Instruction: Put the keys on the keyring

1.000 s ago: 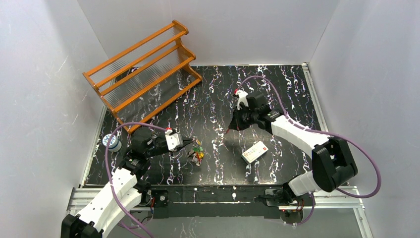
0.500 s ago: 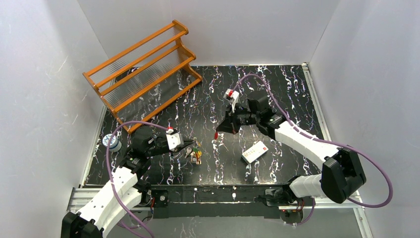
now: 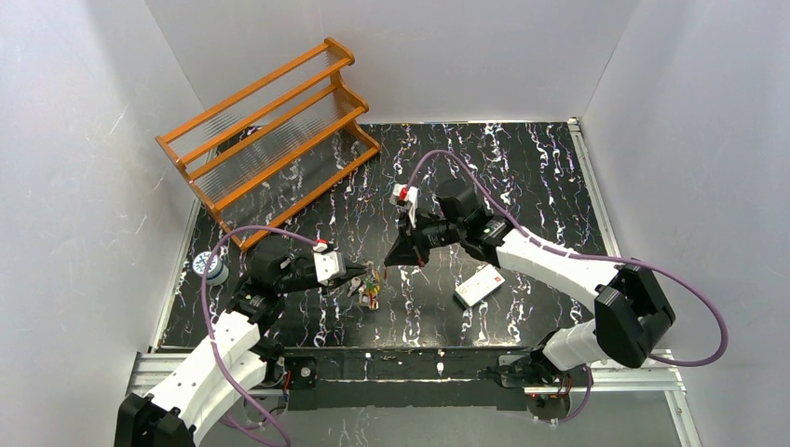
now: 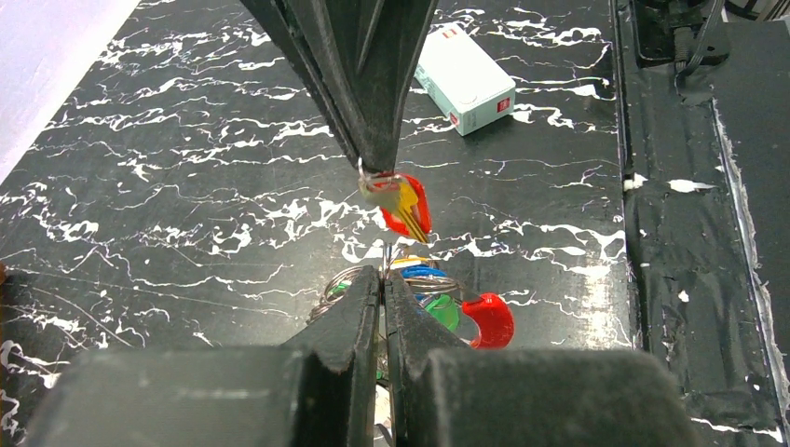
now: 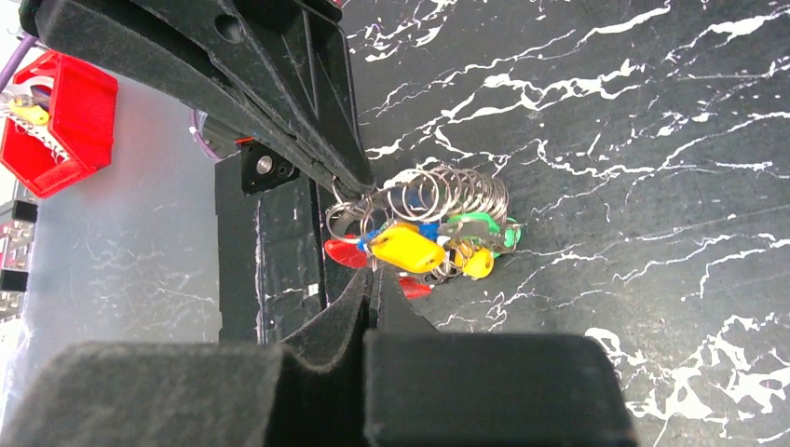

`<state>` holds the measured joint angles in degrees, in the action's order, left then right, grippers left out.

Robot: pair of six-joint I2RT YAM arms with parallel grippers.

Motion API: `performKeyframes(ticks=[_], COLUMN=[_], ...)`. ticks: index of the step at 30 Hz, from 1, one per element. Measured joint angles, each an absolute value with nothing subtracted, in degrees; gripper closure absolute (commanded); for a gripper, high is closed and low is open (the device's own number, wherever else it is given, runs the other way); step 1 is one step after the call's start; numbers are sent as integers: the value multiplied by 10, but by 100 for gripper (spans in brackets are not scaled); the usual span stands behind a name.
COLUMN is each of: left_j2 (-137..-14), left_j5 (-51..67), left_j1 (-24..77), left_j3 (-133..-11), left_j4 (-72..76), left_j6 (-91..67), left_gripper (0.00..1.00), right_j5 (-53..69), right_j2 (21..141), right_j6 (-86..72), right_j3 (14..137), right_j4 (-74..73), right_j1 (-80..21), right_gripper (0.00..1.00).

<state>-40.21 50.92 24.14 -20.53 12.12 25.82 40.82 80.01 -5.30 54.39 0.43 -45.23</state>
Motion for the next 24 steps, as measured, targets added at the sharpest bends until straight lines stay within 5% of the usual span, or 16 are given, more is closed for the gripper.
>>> performKeyframes(ticks=[24], left_j2=[-405], left_j5=[520], left_j1=[241], left_j3=[-205], left_j4=[133], left_j6=[252], left_gripper=[100], right_j5=[402], right_j2=[837], right_j6=[-18], right_j3=[570], right_j4=[1], right_j1=[-504], right_gripper=[99])
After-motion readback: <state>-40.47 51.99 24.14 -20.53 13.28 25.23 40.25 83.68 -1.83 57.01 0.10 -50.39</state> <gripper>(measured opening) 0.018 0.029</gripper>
